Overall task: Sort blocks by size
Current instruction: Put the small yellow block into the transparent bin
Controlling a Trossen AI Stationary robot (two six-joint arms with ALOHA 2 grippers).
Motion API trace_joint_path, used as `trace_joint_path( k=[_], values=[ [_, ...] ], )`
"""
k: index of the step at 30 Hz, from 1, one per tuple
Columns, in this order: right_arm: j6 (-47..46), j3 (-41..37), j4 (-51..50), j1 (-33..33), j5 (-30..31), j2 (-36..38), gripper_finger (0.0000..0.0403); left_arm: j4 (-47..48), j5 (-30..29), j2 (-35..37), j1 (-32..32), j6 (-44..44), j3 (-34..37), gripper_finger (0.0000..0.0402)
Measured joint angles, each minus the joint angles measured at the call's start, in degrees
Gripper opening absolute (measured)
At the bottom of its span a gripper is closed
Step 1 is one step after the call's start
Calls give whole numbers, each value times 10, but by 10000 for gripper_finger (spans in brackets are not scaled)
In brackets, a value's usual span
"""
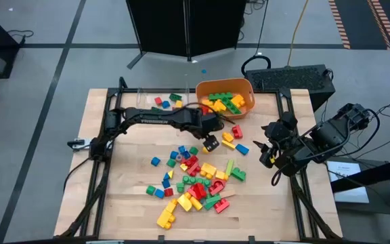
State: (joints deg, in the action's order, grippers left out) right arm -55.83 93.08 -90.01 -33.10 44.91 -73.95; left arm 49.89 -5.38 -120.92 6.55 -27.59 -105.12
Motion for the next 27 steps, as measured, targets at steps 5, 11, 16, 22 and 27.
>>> trace_joint_path(
  k=[5,11,16,22,27],
  values=[
    [2,0,0,0,0,0,265,0,-17,-7,-14,-49,0,283],
    [3,0,0,0,1,0,265,3,-6,-47,-32,-77,1,283],
    [-5,0,1,0,-1,0,265,10,13,-76,-45,-82,2,283],
    [-5,0,3,0,-2,0,265,-4,10,-101,-48,-95,2,283],
    [-2,0,3,0,-2,0,265,-19,5,-123,-45,-95,0,282]
  ],
)
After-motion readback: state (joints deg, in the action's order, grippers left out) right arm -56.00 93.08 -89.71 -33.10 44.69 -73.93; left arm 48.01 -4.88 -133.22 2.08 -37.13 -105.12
